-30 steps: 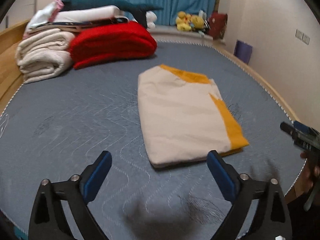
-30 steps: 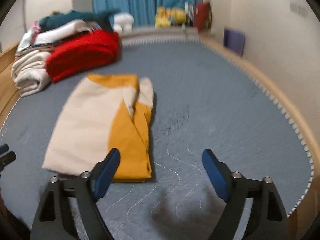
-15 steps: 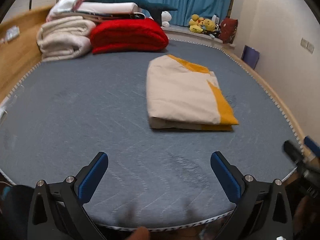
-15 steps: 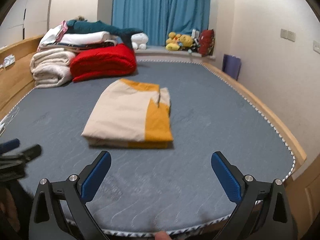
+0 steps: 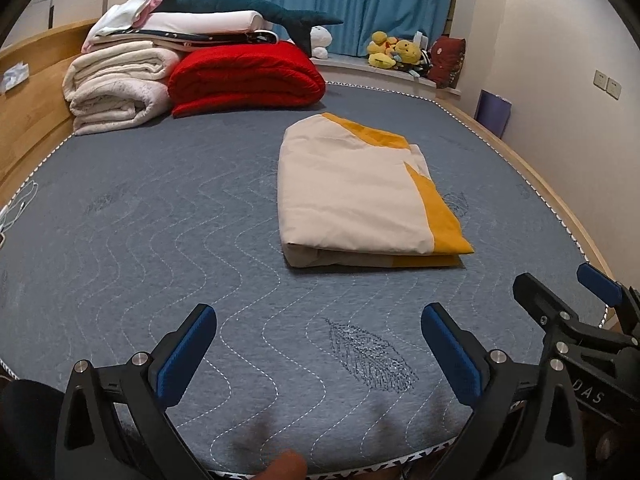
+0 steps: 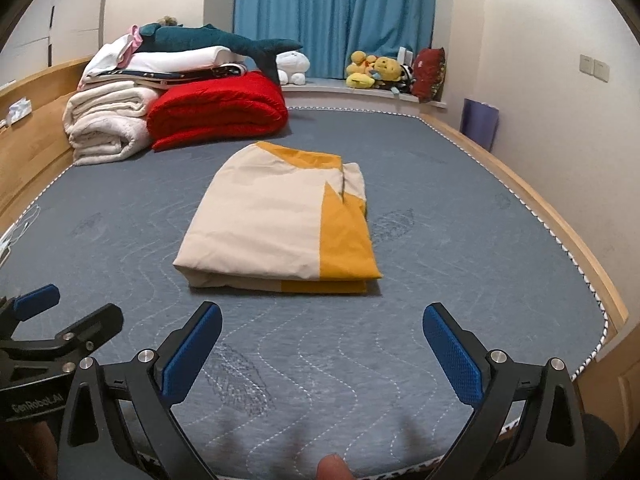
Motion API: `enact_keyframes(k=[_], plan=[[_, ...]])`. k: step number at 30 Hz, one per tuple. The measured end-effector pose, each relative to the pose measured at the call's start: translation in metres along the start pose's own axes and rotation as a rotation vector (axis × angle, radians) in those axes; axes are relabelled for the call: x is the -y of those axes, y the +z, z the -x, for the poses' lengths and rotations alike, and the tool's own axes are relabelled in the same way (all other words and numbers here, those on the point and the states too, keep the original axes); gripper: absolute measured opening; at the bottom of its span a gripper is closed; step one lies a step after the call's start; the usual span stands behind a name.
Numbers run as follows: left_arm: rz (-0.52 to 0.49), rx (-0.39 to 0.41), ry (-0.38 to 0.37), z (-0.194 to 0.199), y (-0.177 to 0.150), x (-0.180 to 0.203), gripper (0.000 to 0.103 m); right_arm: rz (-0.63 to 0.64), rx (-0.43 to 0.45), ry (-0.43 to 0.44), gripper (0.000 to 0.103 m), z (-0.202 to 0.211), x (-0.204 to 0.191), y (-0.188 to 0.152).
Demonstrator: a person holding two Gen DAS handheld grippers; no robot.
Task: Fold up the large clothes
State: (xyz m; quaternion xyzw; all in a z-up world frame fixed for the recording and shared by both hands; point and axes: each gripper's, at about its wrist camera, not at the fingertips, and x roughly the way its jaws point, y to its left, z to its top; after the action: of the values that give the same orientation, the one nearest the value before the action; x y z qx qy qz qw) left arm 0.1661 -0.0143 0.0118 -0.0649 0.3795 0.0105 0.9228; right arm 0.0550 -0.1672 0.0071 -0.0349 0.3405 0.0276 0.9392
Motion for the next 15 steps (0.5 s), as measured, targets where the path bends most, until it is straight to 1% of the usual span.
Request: enact_keyframes(k=[6, 15], plan=[[0.006, 0.010, 0.006, 0.0016, -0.0003, -0.0012, 0.102, 0.008, 0.000, 0.002, 0.100, -0.0028, -0.0048, 0.0002], [0.005, 0.011, -0.007, 0.0027, -0.0015, 0.0003, 0.102, 0.014, 0.002, 0.000, 0.100, -0.0028, -0.0038, 0.0003]])
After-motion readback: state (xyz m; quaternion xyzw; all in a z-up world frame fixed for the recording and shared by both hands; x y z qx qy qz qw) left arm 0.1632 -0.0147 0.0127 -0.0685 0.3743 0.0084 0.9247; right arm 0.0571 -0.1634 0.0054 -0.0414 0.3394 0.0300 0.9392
